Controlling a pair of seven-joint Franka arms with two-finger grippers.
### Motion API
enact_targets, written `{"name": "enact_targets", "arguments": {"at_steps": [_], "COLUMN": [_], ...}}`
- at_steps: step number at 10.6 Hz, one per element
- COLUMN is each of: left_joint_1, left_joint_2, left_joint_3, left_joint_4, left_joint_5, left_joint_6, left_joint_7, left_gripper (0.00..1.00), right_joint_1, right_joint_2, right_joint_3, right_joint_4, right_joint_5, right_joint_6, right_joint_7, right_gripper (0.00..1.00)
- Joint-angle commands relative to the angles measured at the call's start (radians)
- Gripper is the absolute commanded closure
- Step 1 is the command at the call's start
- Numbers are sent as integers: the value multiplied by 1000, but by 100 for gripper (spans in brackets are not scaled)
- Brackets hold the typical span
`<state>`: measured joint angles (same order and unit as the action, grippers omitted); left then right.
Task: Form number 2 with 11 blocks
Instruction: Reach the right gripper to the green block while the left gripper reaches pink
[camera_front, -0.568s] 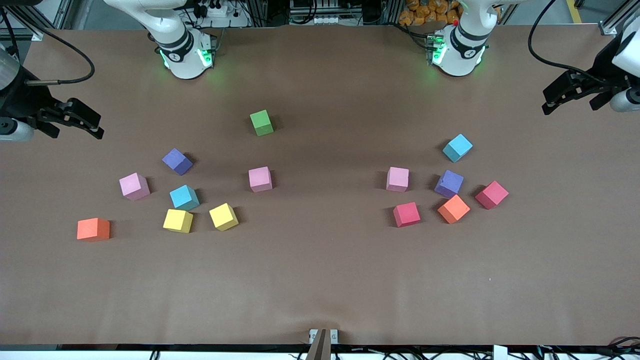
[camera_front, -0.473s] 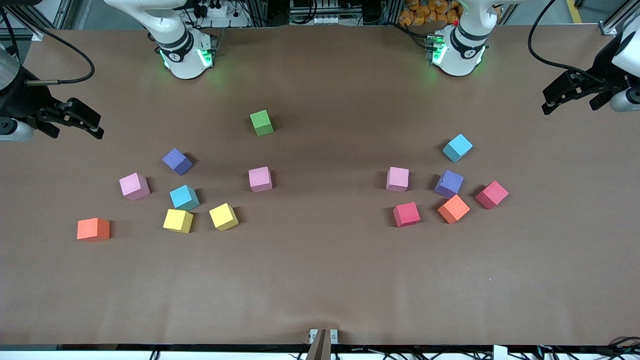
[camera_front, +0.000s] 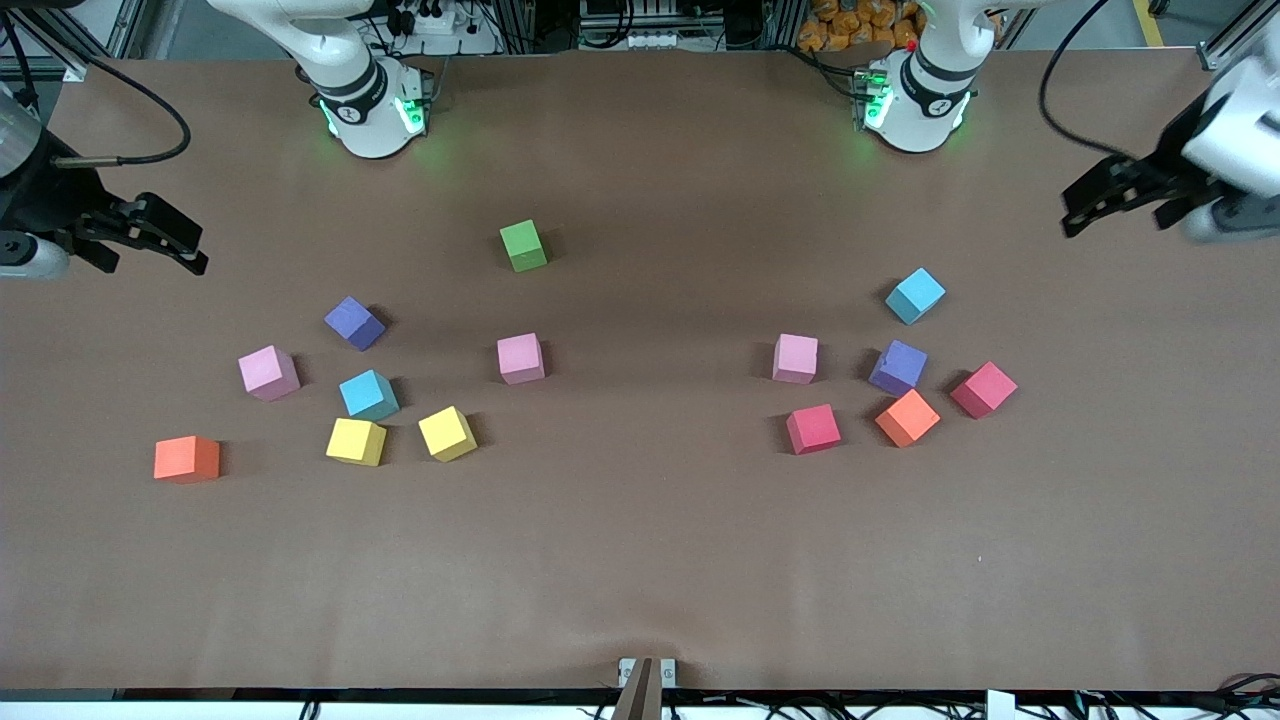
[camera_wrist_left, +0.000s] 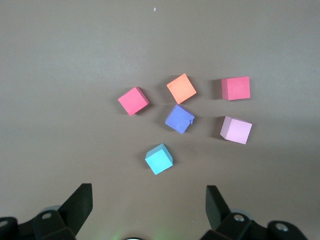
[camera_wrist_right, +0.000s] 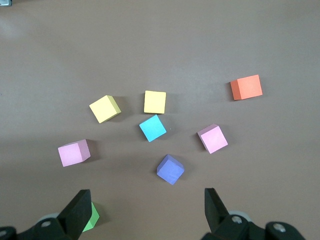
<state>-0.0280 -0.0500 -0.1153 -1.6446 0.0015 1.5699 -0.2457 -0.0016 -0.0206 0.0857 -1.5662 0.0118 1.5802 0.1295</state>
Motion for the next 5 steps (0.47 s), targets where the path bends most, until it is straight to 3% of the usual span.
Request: {"name": "enact_targets", "arguments": {"at_steps": [1, 5], "left_joint_1": [-79, -217], "left_joint_2": [47, 220], "left_joint_3": [2, 2], "left_joint_4": [-122, -178], "left_joint_5": [-20, -18], "left_joint_6": [173, 352], "left_joint_7": [-169, -323], "left_gripper": [0, 0], "right_joint_1": [50, 262], "right_joint_2": [-27, 33], "right_joint_3": [16, 23], "right_joint_4": [-86, -187], "right_joint_5": [-18, -4], "right_joint_6": [1, 20], "right_joint_7": [9, 33], "right_gripper": [0, 0]}}
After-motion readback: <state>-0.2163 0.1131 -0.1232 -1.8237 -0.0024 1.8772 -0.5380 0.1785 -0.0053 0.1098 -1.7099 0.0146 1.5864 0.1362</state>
